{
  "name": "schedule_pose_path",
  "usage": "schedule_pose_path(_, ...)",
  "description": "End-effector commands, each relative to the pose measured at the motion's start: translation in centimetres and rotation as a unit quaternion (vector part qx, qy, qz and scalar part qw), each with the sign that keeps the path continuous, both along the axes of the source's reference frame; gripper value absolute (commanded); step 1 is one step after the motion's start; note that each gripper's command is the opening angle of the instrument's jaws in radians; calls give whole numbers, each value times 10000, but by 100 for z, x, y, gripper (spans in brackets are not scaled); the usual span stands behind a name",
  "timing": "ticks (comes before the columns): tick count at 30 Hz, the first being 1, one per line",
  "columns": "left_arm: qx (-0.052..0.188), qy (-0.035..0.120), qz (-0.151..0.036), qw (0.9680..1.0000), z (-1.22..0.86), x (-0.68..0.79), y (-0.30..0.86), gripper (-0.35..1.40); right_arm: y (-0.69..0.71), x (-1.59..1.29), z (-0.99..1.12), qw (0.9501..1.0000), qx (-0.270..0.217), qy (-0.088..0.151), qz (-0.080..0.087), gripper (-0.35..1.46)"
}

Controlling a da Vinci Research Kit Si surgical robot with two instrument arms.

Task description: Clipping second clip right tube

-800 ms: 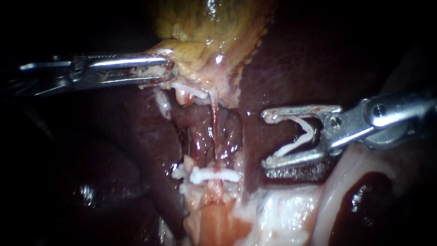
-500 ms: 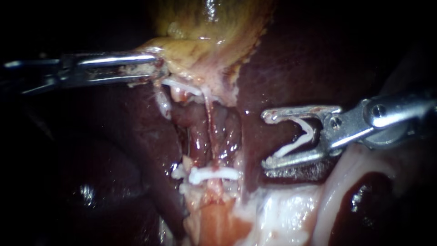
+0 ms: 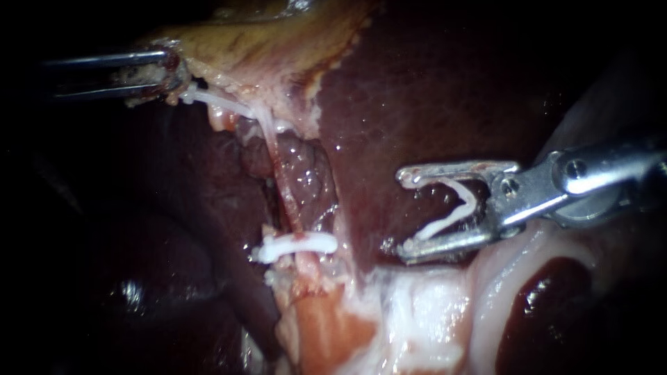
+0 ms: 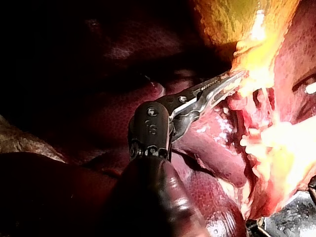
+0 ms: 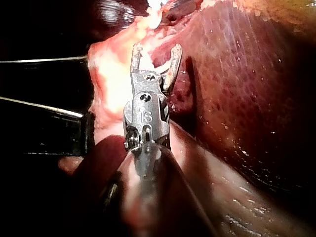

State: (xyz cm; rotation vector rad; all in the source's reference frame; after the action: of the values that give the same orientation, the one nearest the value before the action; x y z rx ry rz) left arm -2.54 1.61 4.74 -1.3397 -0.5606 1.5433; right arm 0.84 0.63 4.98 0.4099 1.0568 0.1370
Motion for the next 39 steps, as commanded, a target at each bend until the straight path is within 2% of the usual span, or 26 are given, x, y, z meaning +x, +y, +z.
schedule_pose_path(1, -10, 4, -5, 10000, 1, -1, 0, -35, 0, 2, 0, 10000, -5, 24, -33, 50)
schedule_pose_path(7, -11, 5, -6, 10000, 2, -1, 0, -35, 0, 25, 6, 9994, 342, 43, 94, 50)
schedule_pose_path(13, -12, 8, -9, 10000, 1, -2, -1, -35, -5, 55, 22, 9973, 695, 83, 213, 49)
schedule_pose_path(20, -15, 12, -15, 10000, 2, -4, -1, -35, -16, 90, 47, 9952, 950, 120, 218, 49)
schedule_pose_path(25, -17, 16, -20, 10000, 2, -5, -2, -35, -15, 112, 58, 9932, 1113, 192, 276, 49)
schedule_pose_path(35, -20, 20, -26, 10000, 3, -7, -2, -35, -16, 136, 68, 9882, 1445, 379, 327, 49)
schedule_pose_path(39, -20, 20, -26, 10000, 3, -8, -2, -35, -18, 138, 66, 9840, 1658, 560, 328, 49)
